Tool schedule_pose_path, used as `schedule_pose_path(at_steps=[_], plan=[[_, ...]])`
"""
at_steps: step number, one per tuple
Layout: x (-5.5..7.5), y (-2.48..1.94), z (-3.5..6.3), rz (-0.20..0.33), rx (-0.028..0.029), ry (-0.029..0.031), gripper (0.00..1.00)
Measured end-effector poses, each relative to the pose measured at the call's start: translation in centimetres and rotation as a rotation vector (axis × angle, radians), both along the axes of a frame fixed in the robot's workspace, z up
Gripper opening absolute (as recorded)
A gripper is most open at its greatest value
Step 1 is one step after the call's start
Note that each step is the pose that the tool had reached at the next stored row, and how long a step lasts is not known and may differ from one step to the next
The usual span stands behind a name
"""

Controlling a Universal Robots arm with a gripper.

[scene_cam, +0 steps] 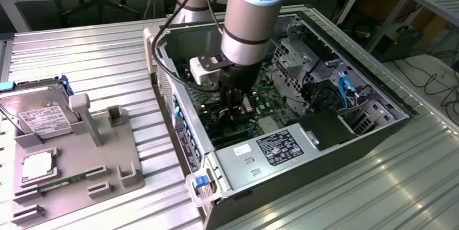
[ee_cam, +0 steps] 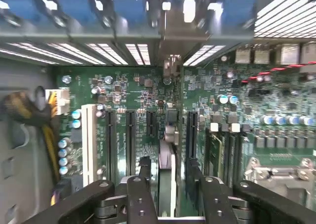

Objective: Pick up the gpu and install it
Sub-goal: 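Insert the gpu into the slot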

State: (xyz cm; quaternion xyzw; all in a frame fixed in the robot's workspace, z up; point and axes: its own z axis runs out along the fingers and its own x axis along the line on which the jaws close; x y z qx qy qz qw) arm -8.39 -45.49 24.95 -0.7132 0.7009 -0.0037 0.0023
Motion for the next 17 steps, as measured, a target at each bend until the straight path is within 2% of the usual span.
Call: schedule_pose_path(at_steps=[7,11,13,14,17], plan=[[0.0,0.02,3.31,0.0,0.0,0.0,0.42],[0.0,0.01,3.34,0.0,-0.0002,0.0,0.4],[0.0,0.01,3.34,0.0,-0.0002,0.0,0.27],[0.0,0.01,3.34,0.0,-0.0003,0.0,0.27],[0.0,0.01,3.34,0.0,-0.0003,0.0,0.11]])
